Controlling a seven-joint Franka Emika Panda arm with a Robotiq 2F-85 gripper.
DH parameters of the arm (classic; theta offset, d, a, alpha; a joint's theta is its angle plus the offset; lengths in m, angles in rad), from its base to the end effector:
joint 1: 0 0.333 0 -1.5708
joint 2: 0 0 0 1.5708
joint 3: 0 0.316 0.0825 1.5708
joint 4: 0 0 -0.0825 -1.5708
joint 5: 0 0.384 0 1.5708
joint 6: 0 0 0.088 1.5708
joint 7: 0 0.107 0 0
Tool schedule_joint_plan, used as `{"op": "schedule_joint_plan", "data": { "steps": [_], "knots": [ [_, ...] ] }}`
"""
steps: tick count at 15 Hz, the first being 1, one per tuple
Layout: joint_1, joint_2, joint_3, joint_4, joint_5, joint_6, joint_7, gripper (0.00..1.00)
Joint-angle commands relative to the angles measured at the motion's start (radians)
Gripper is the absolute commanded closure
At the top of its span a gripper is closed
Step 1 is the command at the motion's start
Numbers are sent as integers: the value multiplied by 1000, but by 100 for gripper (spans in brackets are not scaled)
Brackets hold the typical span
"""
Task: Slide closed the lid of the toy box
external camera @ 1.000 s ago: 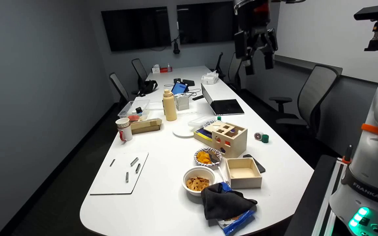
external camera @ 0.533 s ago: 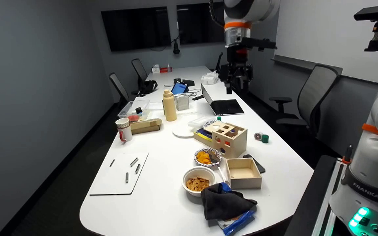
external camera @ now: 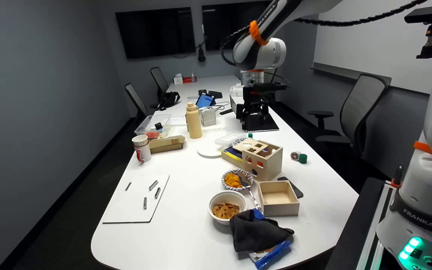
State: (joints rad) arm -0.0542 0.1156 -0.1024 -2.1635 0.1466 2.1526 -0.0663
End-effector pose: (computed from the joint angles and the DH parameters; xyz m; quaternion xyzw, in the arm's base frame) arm 0.5322 -0.0776 0.3336 -0.9927 0.0889 0.0563 0.0593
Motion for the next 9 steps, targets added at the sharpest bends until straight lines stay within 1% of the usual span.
{"op": "schedule_joint_plan", "data": {
  "steps": [1, 5, 9],
  "knots": [
    [-19, 111, 3, 93, -21, 99, 38, 0],
    [-23, 208, -10, 149, -72, 228, 107, 0],
    [-10, 311, -44, 210, -163, 322, 192, 0]
  ]
}}
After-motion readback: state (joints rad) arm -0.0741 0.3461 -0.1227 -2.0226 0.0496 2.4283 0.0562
